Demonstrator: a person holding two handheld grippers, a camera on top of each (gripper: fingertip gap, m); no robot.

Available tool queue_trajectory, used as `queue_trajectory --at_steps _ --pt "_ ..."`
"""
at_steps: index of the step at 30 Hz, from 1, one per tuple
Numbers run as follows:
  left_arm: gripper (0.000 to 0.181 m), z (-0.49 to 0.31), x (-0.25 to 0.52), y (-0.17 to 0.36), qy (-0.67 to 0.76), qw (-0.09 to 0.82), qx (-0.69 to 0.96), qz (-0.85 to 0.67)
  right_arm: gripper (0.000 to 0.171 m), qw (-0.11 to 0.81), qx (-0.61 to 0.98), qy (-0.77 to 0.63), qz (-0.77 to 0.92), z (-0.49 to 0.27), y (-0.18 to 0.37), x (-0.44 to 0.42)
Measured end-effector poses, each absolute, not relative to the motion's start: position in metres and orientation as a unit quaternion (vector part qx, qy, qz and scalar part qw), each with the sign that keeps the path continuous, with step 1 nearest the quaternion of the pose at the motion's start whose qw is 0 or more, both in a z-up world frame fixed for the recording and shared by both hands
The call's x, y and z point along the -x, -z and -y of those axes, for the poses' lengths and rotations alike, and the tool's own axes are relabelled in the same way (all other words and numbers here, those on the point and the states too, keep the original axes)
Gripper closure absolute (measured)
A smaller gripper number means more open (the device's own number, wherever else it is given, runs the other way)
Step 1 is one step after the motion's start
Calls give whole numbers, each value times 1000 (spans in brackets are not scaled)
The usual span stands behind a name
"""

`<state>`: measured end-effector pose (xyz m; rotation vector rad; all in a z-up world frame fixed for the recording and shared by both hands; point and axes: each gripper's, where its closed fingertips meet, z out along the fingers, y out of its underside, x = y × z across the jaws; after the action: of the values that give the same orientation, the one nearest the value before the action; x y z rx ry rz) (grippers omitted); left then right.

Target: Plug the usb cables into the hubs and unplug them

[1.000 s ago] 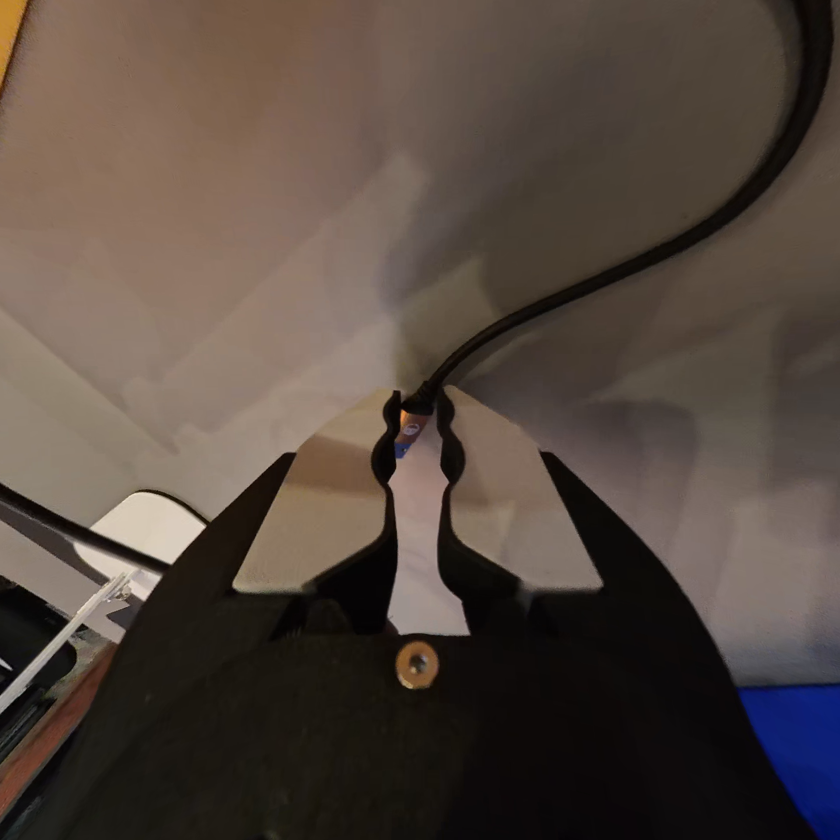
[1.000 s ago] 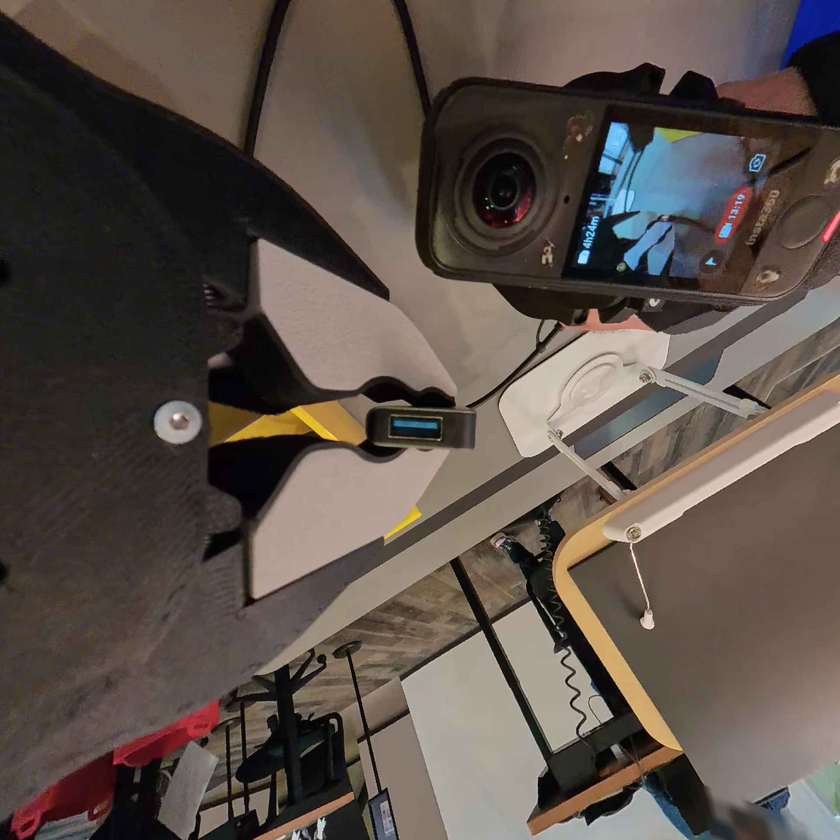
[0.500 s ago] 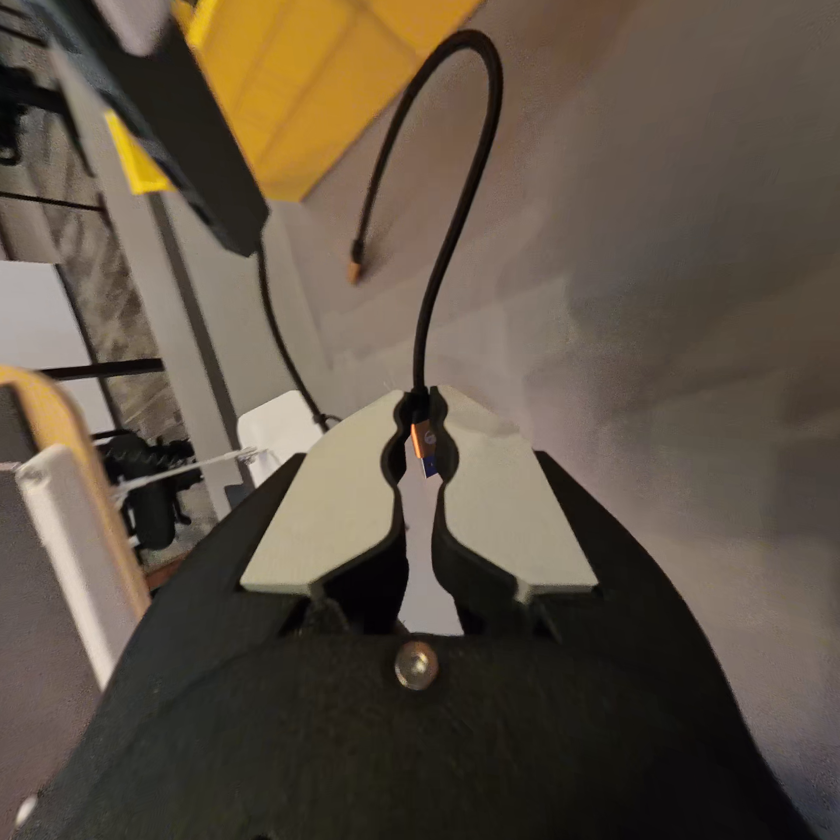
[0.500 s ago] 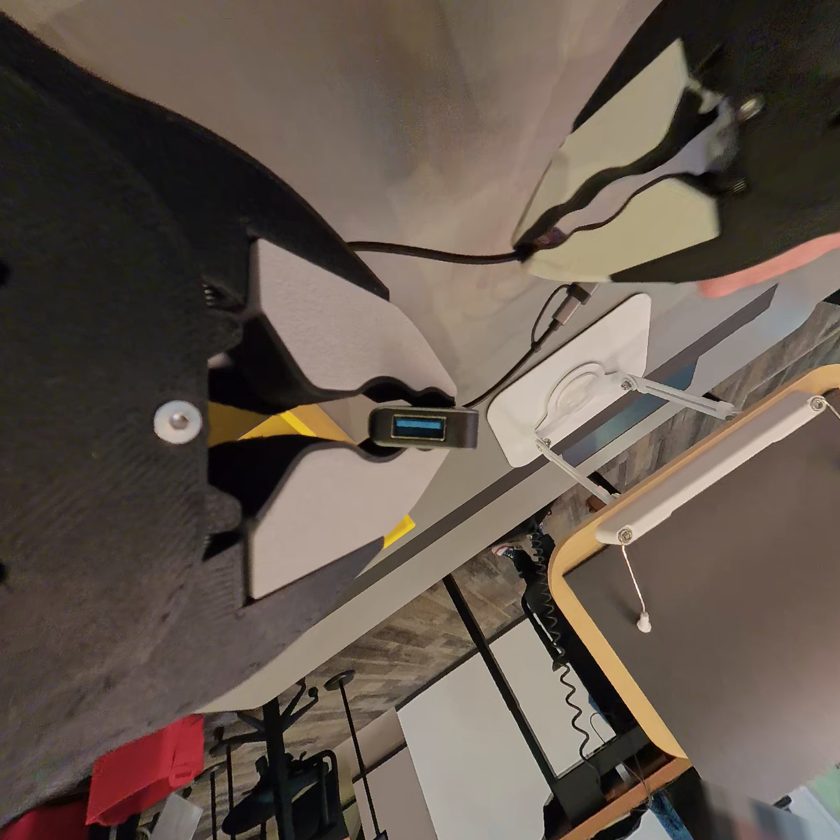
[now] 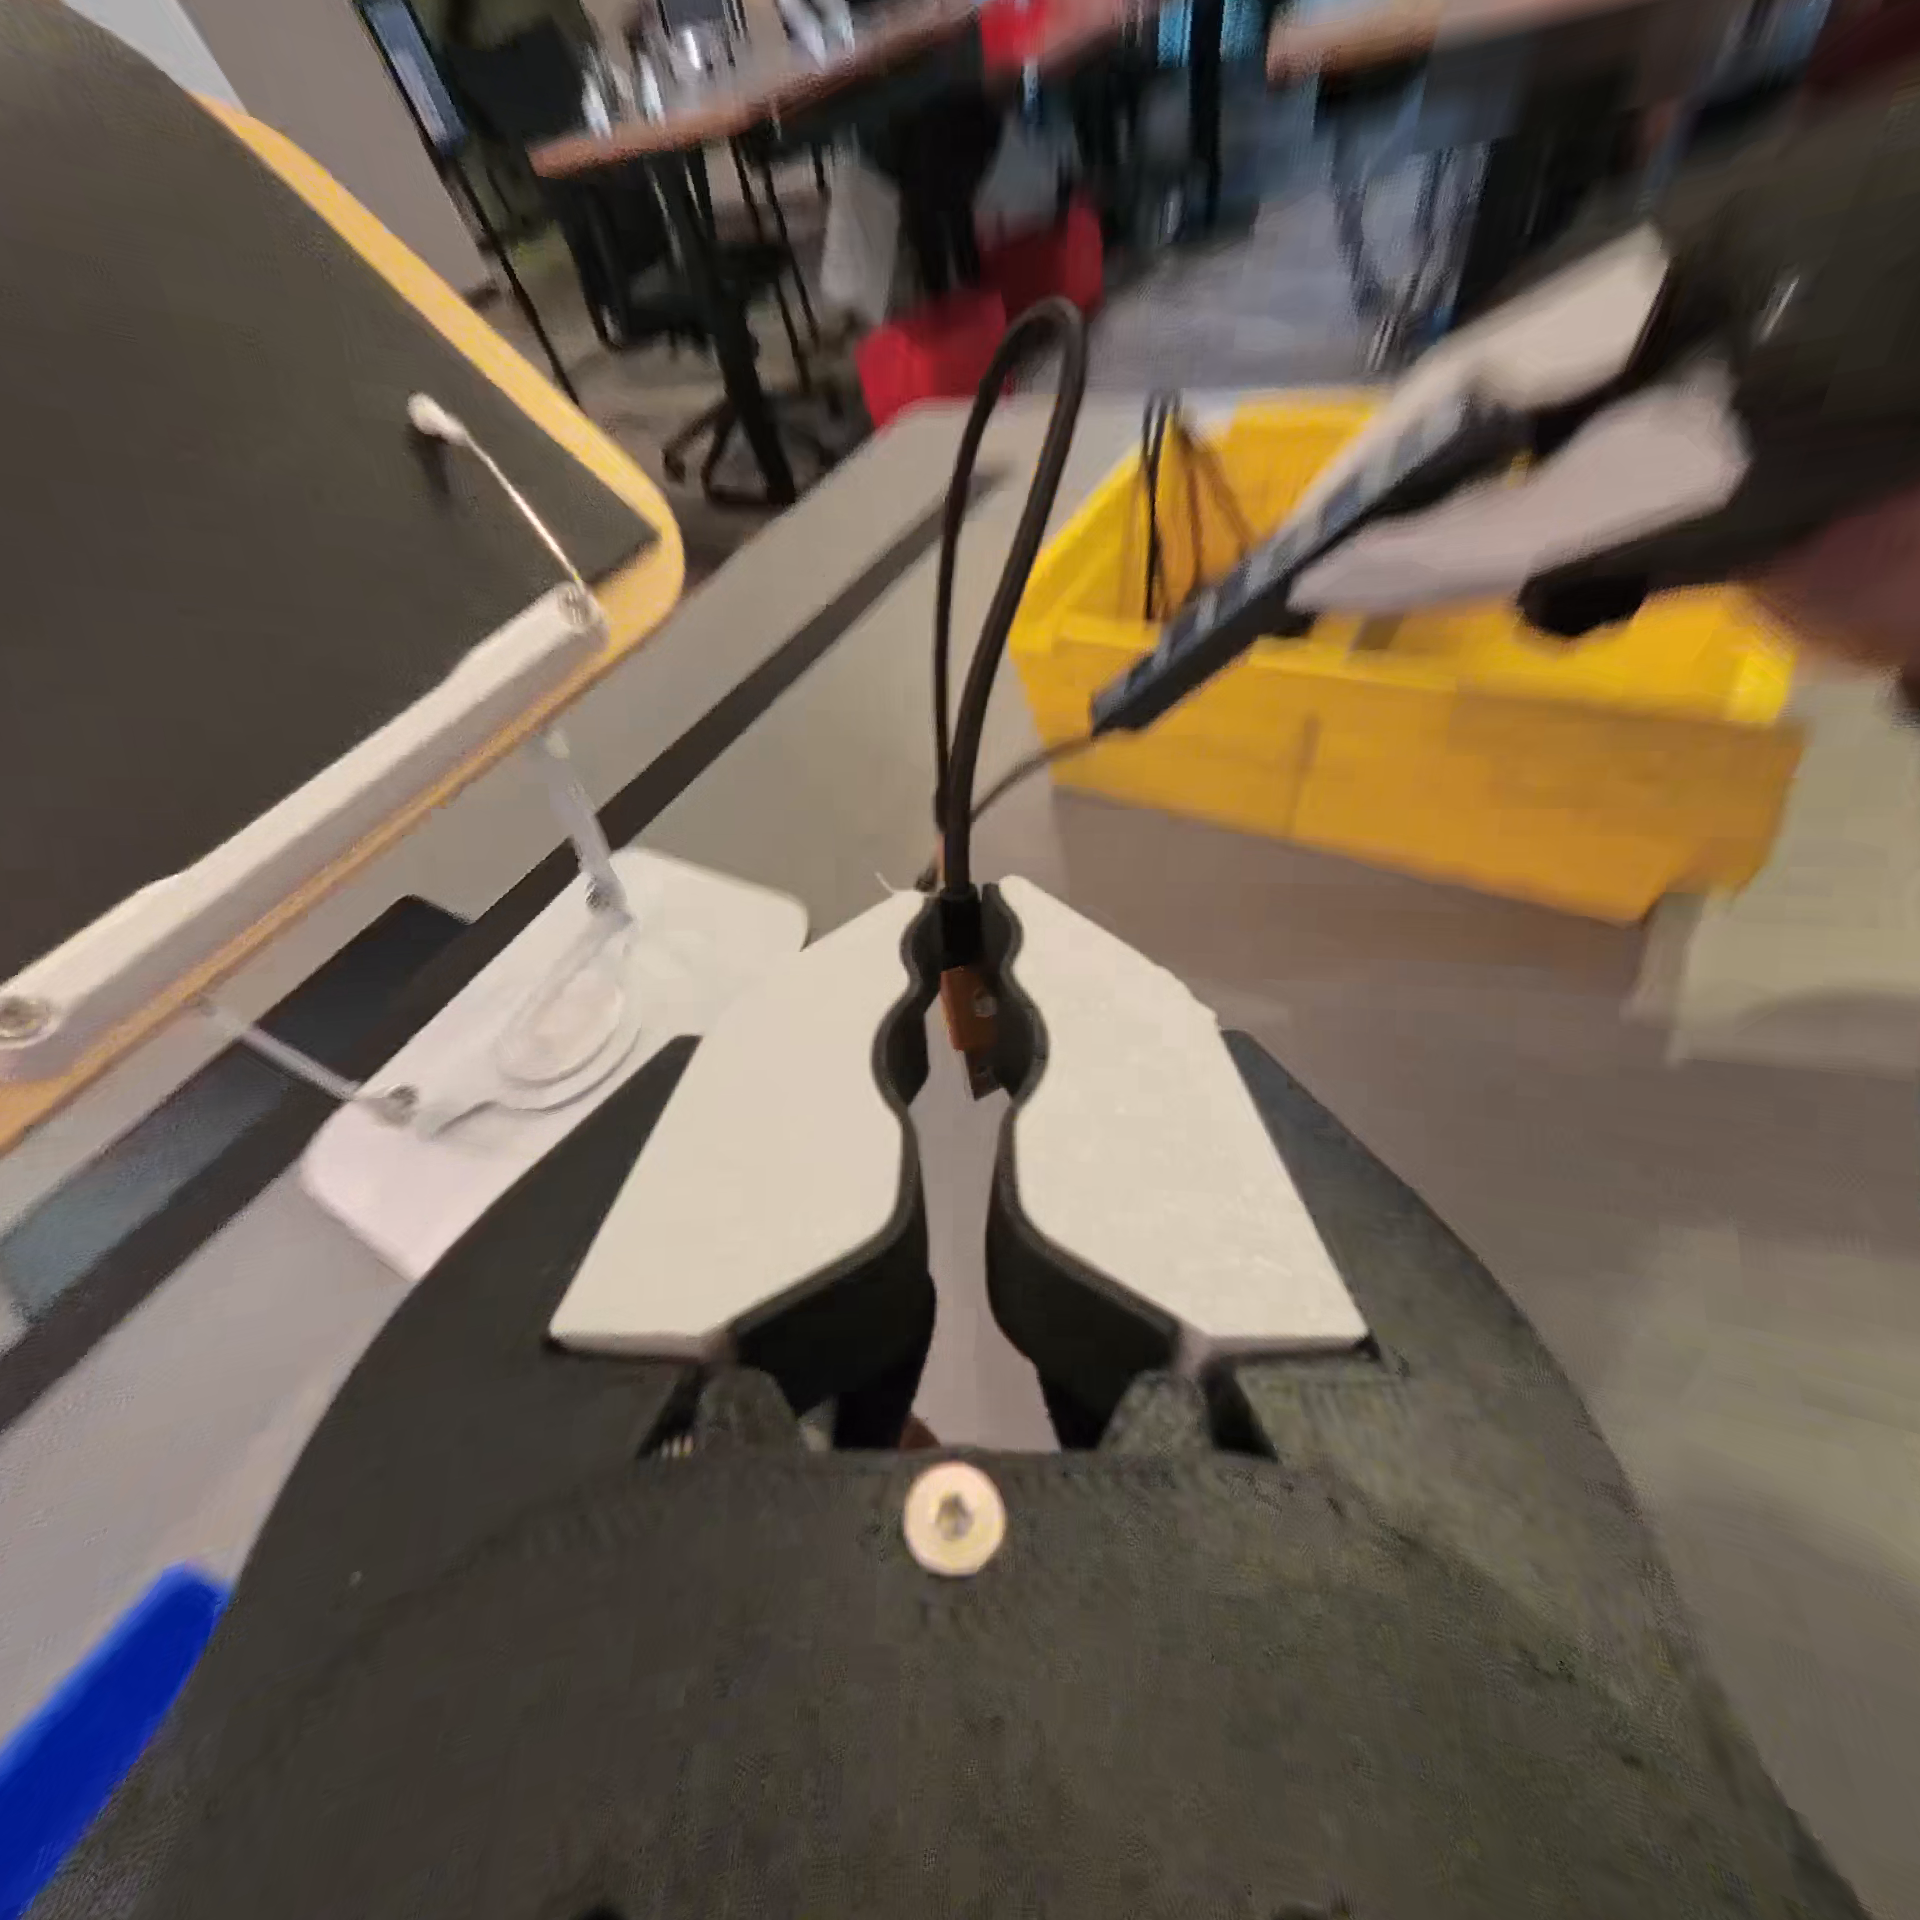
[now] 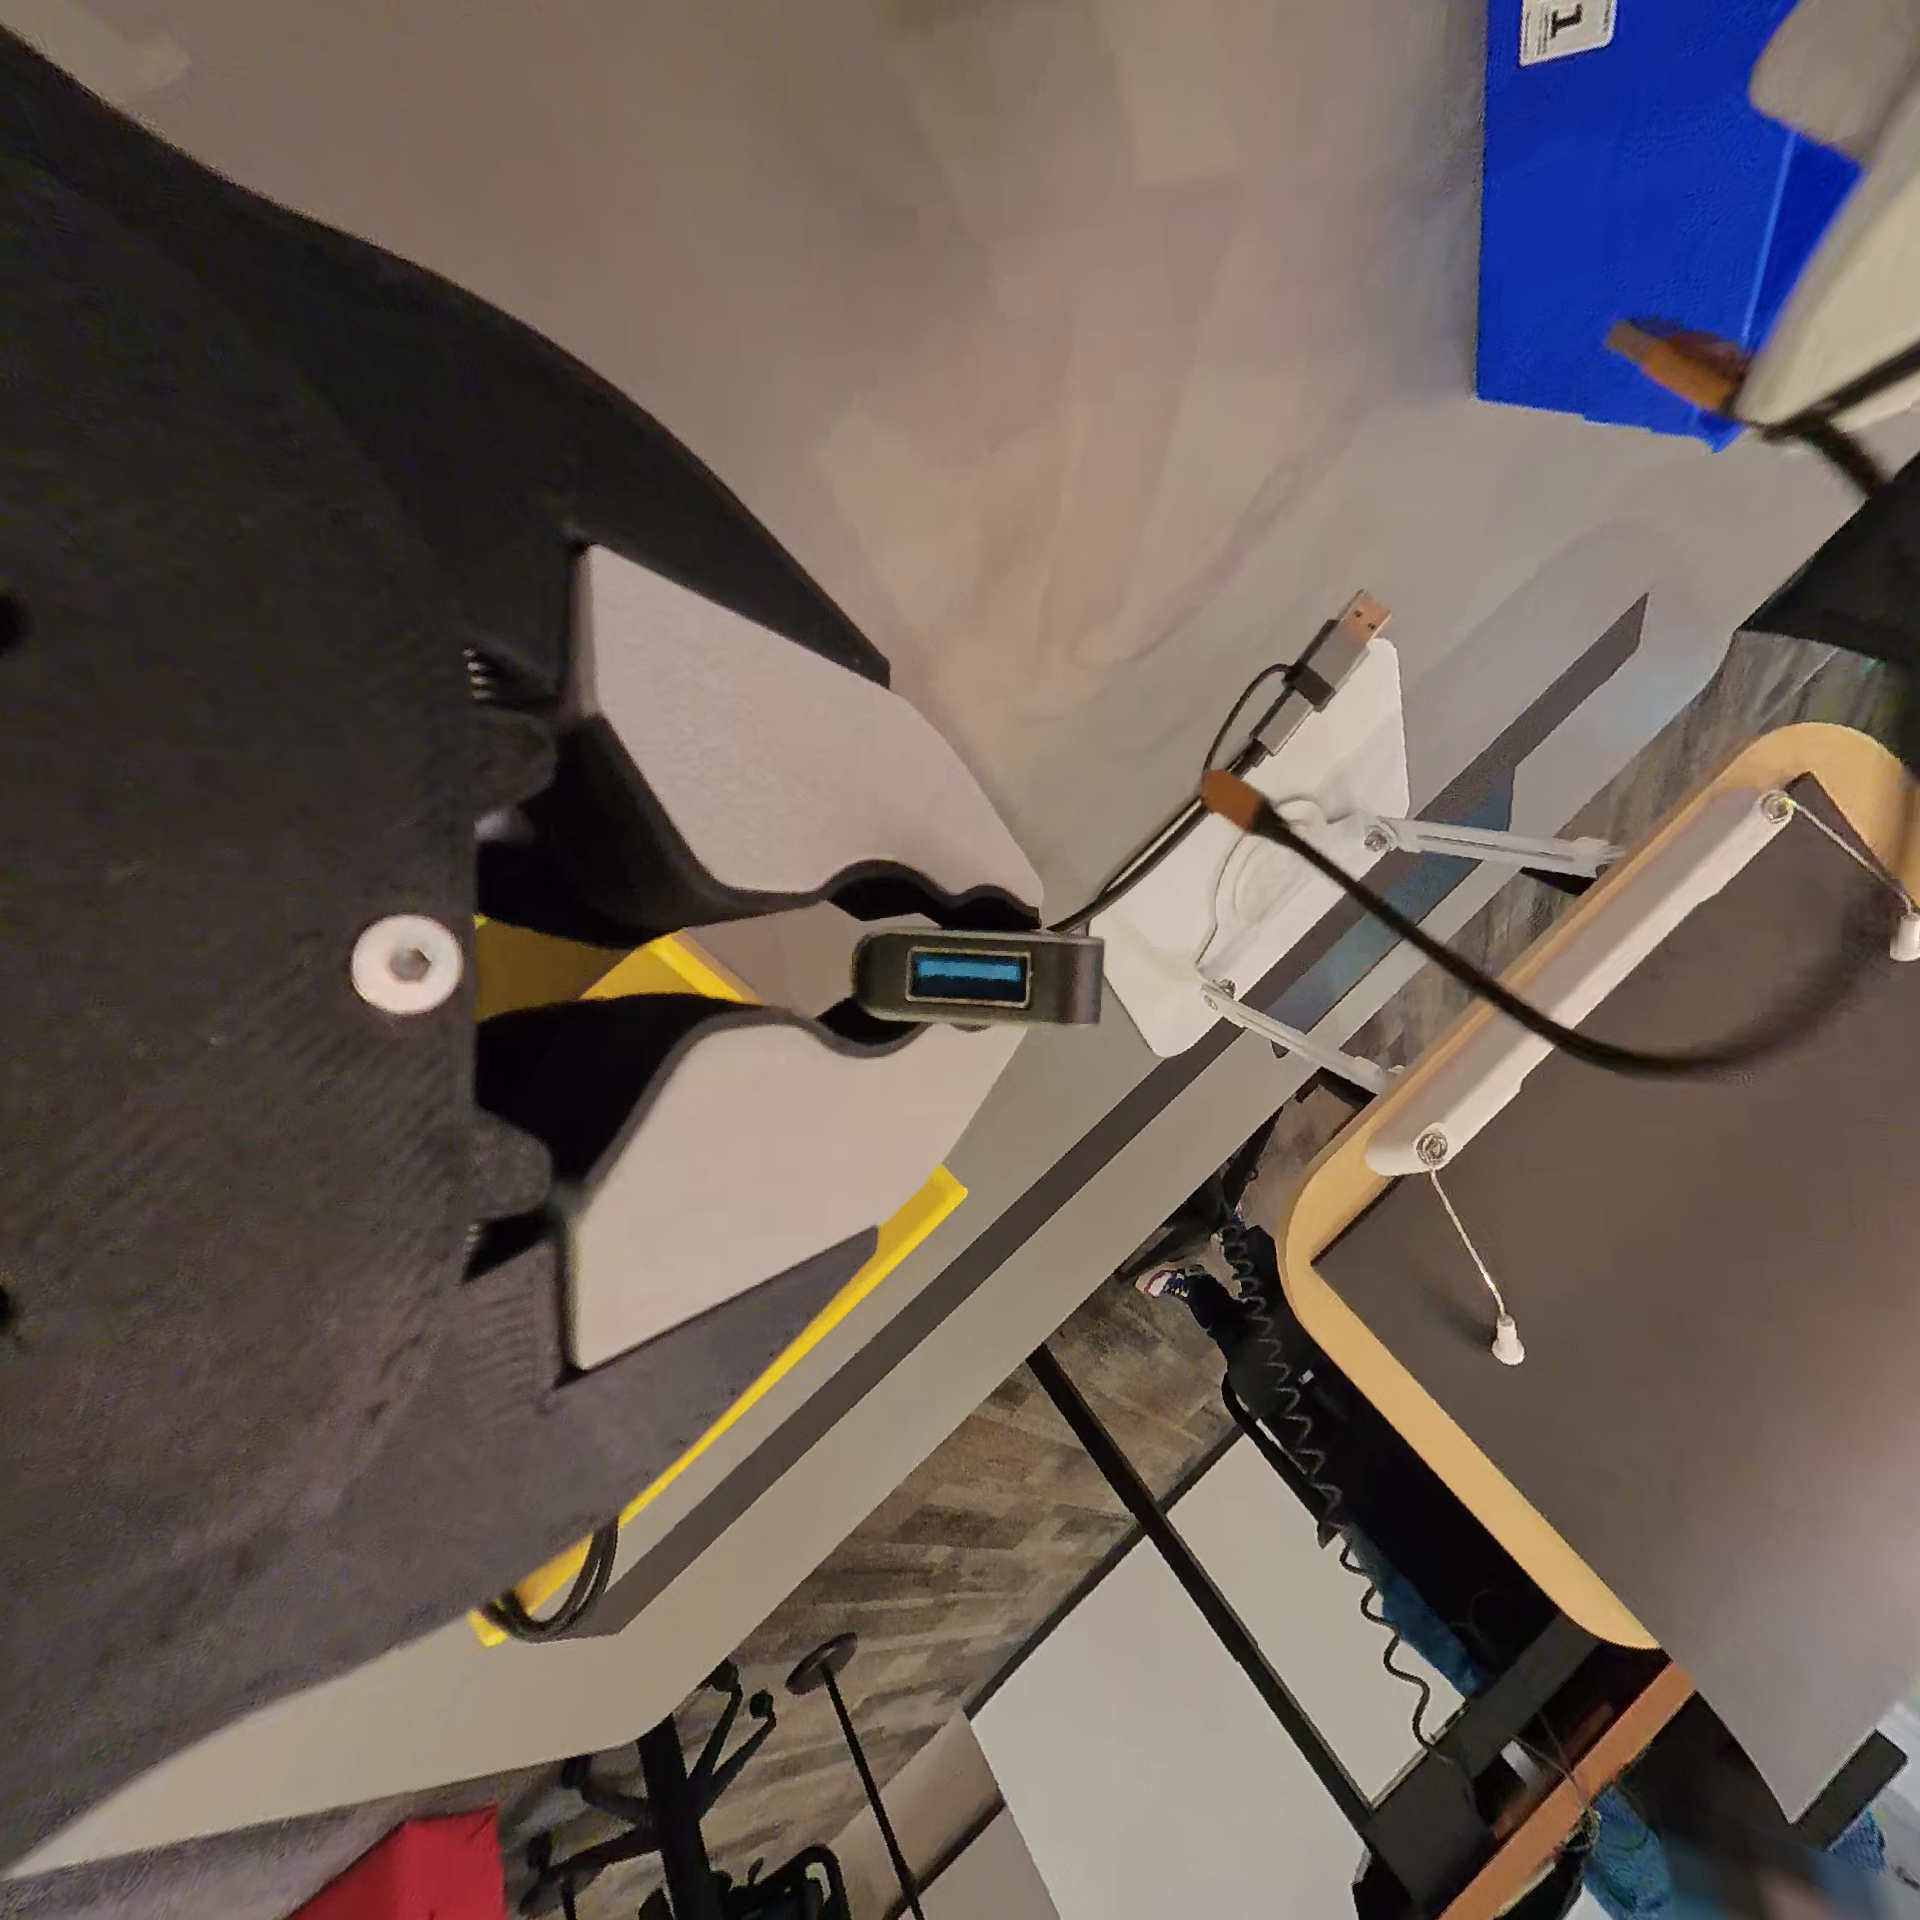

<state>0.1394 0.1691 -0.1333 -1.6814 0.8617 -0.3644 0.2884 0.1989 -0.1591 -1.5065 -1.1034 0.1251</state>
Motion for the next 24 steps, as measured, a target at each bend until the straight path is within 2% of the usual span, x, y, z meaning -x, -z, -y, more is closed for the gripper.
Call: queue_trajectory --at_steps 1,5,11,16,24 --pt "174 -167 -142 122 195 593 706 -335 161 592 648 -54 476 -198 160 -288" --pt "174 -161 -160 88 322 644 654 -232 161 593 637 -64 488 -192 160 -279" --pt "174 -160 -201 68 407 665 606 -156 161 603 603 -68 519 -178 160 -261" --pt "174 -163 -227 78 471 650 583 -127 161 609 586 -79 529 -170 157 -251" --pt "174 -169 -229 90 475 654 580 -99 161 622 579 -118 514 -165 149 -247"
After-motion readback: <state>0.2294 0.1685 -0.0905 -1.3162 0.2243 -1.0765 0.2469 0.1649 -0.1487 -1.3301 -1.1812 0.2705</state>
